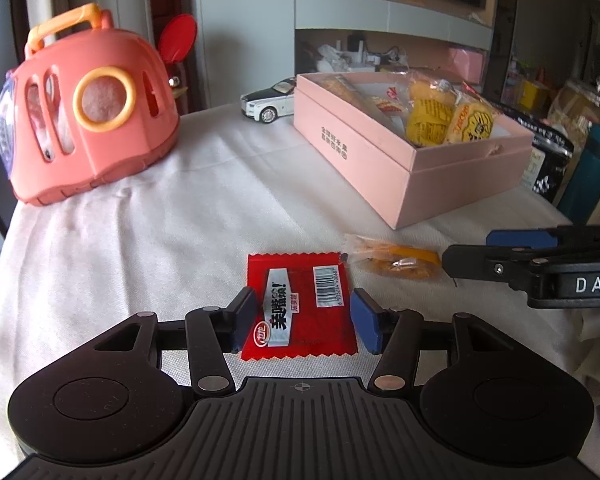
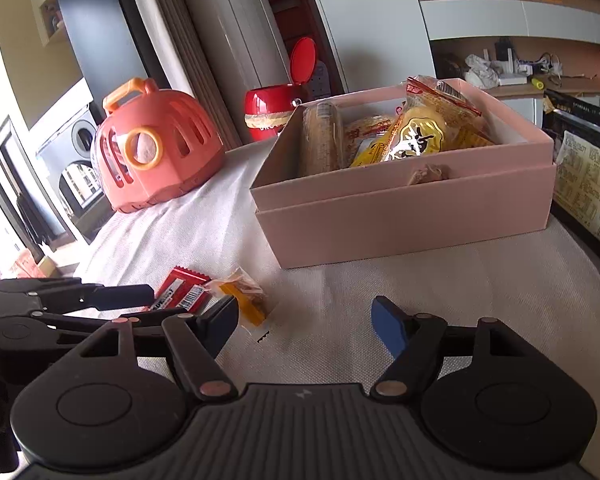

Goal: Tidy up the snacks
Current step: 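Lower the left gripper around the red sachet while the right hovers near the orange packet, then grasp the red sachet with the left gripper while the right grasps the orange packet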

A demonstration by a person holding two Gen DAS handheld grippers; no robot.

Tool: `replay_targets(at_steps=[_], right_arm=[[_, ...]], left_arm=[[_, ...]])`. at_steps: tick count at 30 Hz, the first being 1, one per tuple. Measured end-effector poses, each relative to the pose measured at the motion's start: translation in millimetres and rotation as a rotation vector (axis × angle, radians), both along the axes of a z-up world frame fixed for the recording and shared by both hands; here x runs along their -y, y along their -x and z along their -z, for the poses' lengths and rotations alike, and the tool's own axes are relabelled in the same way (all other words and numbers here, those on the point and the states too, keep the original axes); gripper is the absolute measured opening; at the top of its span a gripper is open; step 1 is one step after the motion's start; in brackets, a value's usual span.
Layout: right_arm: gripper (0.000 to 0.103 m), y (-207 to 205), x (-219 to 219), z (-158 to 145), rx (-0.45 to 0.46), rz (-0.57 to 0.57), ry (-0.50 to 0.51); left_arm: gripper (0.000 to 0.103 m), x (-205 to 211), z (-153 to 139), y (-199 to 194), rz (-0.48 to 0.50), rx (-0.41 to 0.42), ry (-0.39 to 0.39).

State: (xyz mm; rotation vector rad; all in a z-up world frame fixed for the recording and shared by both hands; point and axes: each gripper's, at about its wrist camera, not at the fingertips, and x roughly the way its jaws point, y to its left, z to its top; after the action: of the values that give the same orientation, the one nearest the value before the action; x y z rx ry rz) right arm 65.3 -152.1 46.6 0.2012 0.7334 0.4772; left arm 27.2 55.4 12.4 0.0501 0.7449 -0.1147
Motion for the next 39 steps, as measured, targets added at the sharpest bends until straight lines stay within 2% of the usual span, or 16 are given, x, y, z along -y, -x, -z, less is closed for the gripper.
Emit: replay_targets(at_steps=[2,6,14,21,25,28,34,37,39], right_arm=[[0.075,-1,1,0,-0.003,0.000,-0.009],[0.076,-1,-1,0,-0.001,-0.007,0.003],[0.077,-1,-2,-1,0.000,-0.018,0.015],[0.087,-3,-11,-1,0.000,-0.068,0.060],[0.098,-6,-23,-1,-0.005,-0.127,0.117],[0.102,-8,-31,-2,-0.013,-0.171,0.165],[0.102,0,-48,-3,0.020,-0.269,0.332],[0.094,-10,-44,-12,-0.013,-0.229,0.300],[0.094,-21,-40,-20,-0.010,-0.163,0.247]], left_arm=[[0.061,-3,0,-1,-0.011,0.001,0.018],[0.066,-4,5,-3,-0.032,-0.002,-0.009],[0.066,-8,7,-3,-0.022,0.008,0.019],[0.066,-10,9,18,0.014,0.041,0.000],[0.066,-14,10,41,-0.003,0.046,0.003],[0.066,-12,11,52,-0.022,0.052,0.005],[0.066,-12,11,55,-0.029,0.061,0.014],[0.066,-12,11,55,-0.028,0.066,0.012],[0.066,-12,12,55,-0.027,0.068,0.015]])
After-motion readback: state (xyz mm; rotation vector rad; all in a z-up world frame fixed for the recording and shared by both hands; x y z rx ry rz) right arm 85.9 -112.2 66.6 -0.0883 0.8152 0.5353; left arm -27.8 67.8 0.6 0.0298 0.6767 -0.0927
